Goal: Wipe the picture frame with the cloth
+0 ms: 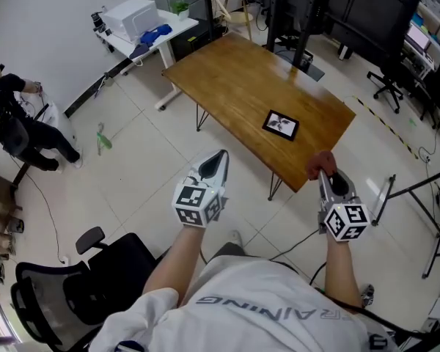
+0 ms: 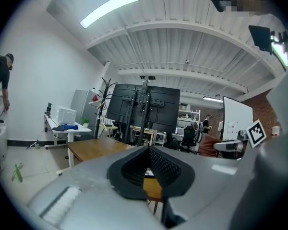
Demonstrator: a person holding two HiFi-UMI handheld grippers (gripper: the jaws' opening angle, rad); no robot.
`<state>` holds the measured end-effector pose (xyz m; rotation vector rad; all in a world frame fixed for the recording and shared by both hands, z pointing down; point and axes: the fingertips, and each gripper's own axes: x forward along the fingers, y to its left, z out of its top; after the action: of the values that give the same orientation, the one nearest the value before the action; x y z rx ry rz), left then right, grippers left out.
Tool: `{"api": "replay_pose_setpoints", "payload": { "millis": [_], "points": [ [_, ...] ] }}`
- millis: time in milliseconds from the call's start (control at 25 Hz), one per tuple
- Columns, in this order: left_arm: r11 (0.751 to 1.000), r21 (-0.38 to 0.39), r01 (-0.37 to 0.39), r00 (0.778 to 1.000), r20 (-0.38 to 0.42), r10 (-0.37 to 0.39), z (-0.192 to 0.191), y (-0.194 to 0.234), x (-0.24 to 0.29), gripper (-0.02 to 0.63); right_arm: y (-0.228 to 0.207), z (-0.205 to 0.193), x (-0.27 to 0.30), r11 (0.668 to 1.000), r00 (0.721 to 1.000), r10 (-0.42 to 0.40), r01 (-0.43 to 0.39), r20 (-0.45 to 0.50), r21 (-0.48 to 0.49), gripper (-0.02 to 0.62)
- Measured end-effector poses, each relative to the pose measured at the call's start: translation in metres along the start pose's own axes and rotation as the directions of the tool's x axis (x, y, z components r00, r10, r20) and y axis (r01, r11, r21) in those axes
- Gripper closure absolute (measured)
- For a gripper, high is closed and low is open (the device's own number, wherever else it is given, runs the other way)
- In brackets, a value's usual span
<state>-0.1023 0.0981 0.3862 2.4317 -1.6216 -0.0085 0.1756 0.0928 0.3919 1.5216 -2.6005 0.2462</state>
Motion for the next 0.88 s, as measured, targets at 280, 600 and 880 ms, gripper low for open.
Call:
{"api": "replay_pose_setpoints", "payload": {
  "millis": [280, 600, 880],
  "points": [
    [0.999, 0.011, 0.046, 0.999, -0.003, -0.046, 0.016, 0.045, 0.041, 0.603, 0.002, 0.014, 0.048, 0.999, 0.999, -0.050, 0.050, -0.011, 0.004, 0.482],
    [0.997, 0.007, 0.074, 0.997, -0.022, -0.074, 0.017, 0.057, 0.085, 0.603, -0.016, 0.020, 0.089, 0.998, 0.999, -0.053, 0.053, -0.008, 0.018, 0.482],
    [0.996, 0.029, 0.087, 0.993, -0.080, -0.085, 0.008, 0.056, 0.152, 0.603, -0.057, 0.021, 0.138, 0.998, 1.000, -0.029, 0.030, -0.011, 0.051, 0.482]
  ]
}}
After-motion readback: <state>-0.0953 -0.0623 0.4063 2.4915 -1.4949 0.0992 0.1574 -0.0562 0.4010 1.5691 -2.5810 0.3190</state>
